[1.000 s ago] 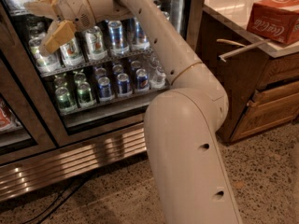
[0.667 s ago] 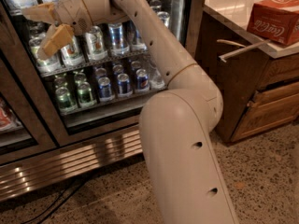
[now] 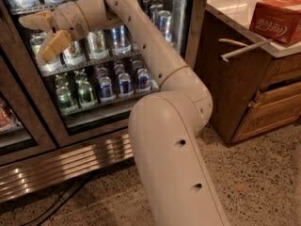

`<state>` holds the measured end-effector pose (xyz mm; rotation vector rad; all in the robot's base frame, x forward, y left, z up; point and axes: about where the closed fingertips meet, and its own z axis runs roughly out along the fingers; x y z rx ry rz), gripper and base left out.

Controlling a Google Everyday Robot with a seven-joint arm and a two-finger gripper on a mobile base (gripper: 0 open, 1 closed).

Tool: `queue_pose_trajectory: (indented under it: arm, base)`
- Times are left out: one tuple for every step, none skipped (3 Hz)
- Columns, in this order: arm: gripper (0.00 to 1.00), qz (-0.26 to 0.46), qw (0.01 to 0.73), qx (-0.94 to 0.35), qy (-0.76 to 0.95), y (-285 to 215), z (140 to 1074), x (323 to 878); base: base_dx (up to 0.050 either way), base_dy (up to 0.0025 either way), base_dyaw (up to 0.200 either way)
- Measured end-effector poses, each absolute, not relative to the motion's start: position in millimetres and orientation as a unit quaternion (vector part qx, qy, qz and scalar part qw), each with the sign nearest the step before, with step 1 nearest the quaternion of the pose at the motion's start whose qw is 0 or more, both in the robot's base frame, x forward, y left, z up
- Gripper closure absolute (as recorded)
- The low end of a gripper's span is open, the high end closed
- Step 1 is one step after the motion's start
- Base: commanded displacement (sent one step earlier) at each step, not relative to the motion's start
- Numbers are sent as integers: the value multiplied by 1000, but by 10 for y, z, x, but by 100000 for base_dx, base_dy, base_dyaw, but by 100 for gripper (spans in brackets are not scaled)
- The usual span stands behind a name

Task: Open right fridge door

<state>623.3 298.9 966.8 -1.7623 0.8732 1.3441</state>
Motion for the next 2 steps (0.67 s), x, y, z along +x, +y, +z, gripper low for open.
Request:
queue_pose_trajectory:
  arm:
    - [0, 539, 361, -684, 333, 3197, 9545, 6287]
    - [0, 565, 341, -683, 313, 3648, 9359, 6242]
  base:
    - [0, 0, 0]
    - [0, 0, 0]
